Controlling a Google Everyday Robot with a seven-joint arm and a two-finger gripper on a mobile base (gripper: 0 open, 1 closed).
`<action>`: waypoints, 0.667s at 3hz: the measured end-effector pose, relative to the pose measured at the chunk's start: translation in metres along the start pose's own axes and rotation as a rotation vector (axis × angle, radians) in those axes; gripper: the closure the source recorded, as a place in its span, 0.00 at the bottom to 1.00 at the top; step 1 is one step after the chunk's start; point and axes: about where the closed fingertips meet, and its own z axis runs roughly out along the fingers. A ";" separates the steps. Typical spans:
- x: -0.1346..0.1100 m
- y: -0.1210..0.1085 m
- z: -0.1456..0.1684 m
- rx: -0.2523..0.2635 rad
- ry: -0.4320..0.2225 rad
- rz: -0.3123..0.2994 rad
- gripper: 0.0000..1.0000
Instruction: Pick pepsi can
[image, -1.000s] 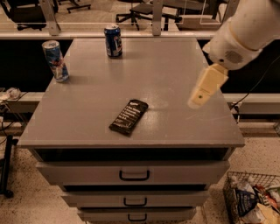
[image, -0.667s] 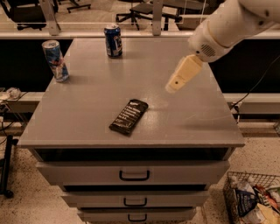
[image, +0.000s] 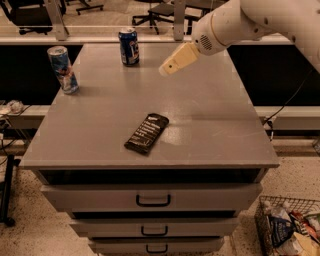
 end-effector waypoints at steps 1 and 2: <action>0.000 0.000 0.000 0.000 0.000 0.000 0.00; -0.003 -0.002 0.007 0.023 -0.051 0.050 0.00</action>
Offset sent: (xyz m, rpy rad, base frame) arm 0.0182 0.0040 -0.0007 0.1845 -0.0506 -0.1123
